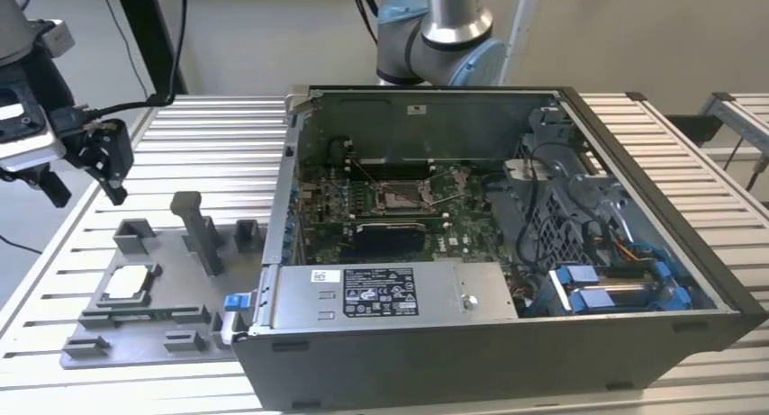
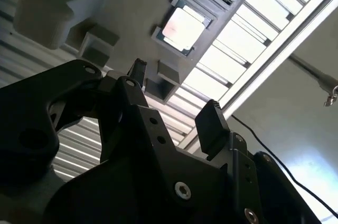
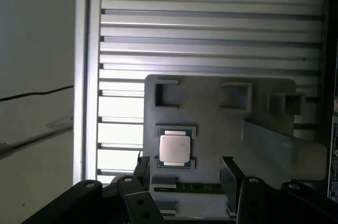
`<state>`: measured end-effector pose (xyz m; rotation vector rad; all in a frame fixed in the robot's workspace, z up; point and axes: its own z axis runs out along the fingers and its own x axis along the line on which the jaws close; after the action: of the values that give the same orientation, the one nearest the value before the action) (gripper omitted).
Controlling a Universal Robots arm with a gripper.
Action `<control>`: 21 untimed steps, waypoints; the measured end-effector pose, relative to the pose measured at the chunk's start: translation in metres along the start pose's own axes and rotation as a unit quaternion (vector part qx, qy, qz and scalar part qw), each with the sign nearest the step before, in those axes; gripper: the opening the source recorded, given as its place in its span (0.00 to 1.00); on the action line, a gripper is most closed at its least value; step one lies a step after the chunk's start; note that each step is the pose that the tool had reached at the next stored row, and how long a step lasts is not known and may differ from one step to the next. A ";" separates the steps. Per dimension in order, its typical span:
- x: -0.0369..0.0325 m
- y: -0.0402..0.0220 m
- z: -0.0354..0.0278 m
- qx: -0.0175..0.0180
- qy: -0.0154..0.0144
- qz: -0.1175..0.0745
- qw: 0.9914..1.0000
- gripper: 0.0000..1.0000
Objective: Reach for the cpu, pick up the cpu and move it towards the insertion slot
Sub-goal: 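Pick up the cpu and move it towards the insertion slot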
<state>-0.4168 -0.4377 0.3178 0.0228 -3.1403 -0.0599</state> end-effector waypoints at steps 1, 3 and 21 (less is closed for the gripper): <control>0.0000 -0.0001 0.0019 0.000 0.000 0.000 1.000 1.00; 0.0000 -0.0002 0.0056 0.000 0.000 0.000 1.000 1.00; 0.0000 -0.0023 0.0333 -0.001 0.000 -0.002 1.000 1.00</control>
<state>-0.4168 -0.4388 0.2844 0.0275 -3.1408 -0.0630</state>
